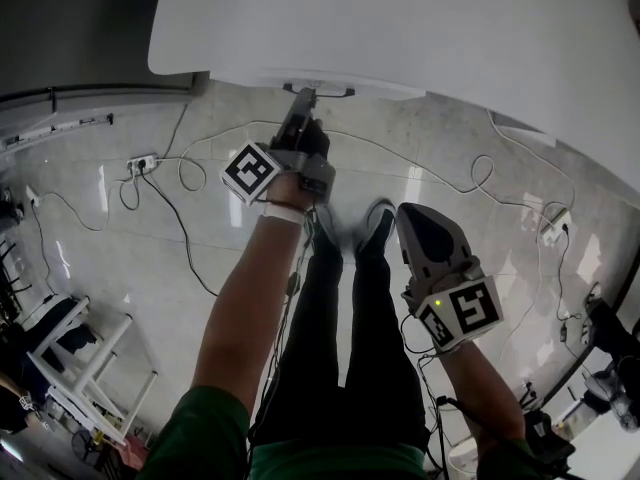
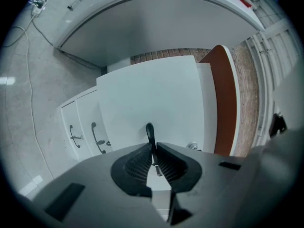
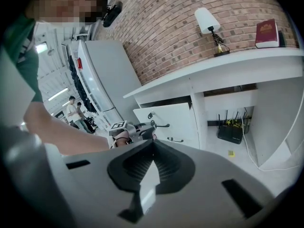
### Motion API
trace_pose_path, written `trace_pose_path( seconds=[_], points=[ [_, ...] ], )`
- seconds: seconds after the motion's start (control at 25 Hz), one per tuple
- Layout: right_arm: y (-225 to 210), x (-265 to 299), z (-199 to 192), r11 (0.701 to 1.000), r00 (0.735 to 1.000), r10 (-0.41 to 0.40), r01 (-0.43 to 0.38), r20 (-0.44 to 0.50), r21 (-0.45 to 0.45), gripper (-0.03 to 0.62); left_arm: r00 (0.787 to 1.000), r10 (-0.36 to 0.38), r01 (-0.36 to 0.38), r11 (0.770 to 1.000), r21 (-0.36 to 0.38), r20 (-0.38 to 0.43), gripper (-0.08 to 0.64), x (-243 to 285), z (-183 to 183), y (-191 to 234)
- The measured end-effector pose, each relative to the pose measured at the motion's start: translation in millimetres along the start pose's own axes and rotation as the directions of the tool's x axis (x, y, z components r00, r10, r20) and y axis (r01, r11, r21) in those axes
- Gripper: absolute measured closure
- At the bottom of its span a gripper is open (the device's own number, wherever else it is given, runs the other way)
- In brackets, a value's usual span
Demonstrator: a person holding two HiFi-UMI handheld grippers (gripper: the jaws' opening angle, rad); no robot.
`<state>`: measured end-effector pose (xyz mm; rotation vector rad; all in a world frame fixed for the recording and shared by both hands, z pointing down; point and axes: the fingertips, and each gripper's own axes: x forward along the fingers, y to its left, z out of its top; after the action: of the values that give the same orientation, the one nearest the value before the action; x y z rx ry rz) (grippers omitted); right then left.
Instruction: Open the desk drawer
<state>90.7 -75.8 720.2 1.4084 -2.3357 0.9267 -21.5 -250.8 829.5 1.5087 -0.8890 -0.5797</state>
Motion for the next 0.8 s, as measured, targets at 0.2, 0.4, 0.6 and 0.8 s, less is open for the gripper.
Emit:
trace_pose_path(
  seconds=[0.2, 0.4, 0.6, 0.8],
  points=[
    [7, -2, 1, 1.000, 1.000, 0.012, -0.012, -0.005, -0.012, 0.592, 1.000, 0.023, -0.023, 0.999, -0.038, 0.006, 0.531, -31, -11, 7],
    [10, -3, 5, 0.999, 1.000, 0.025, -0.025, -0.009, -0.024, 0.592, 0.999, 0.036, -0.036, 0.997, -0.061, 0.006, 0.532, -60, -21, 11],
    [14, -5, 7, 0.999, 1.000, 0.028, -0.028, -0.008, -0.018, 0.592, 0.998, 0.057, -0.056, 0.996, -0.077, 0.012, 0.534, -80, -27, 16],
    [17, -5, 3, 0.999, 0.999, 0.036, -0.037, -0.018, -0.014, 0.592, 0.998, 0.068, -0.067, 0.995, -0.080, 0.009, 0.534, -90, -34, 18]
  ],
)
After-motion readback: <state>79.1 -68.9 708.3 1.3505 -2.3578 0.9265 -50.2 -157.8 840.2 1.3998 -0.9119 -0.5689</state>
